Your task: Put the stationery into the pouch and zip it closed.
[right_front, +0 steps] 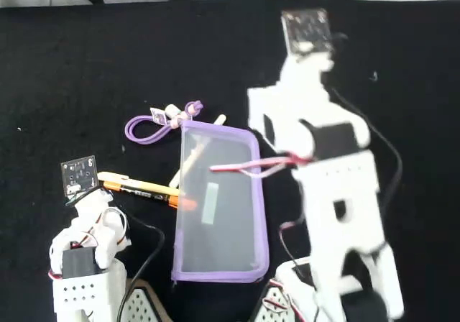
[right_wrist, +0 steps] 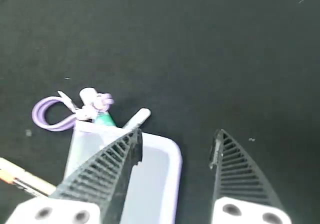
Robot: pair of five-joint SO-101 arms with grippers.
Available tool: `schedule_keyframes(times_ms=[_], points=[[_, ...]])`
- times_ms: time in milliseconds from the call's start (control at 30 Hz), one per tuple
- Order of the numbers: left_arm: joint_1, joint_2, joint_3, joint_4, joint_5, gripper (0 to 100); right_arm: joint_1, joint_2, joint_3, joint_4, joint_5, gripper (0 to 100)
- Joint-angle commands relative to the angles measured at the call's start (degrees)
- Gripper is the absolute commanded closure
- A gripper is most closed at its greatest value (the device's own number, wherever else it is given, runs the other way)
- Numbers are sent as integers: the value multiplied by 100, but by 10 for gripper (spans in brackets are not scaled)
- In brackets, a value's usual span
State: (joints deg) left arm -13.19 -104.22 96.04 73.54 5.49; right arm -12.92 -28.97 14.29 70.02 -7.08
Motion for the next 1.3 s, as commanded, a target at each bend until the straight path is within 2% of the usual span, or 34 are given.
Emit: schedule_keyframes(times_ms=[0, 167, 467, 600, 700, 867, 1100, 1267], points=[[-4, -9, 127, -53, 53, 970, -615, 769, -664, -141, -149, 765], [-4, -9, 127, -53, 53, 970, -1240, 1420, -769, -396, -123, 765], [-4, -9, 127, -53, 53, 970, -1433, 2651, -796, -1688, -114, 765], [-4, -9, 127, -53, 53, 970, -1618, 3486, -1235, -1758, 123, 765], [-4, -9, 127, -53, 53, 970, -1811, 4145, -1833, -1565, 853, 765], [-4, -9, 127, -53, 53, 970, -2013, 5112, -3020, -642, 2391, 765], [-4, -9, 127, -53, 53, 970, -2004, 6097, -4321, 747, 4941, 765], [-4, -9, 127, -53, 53, 970, -1987, 6404, -4971, 1547, 5723, 765]])
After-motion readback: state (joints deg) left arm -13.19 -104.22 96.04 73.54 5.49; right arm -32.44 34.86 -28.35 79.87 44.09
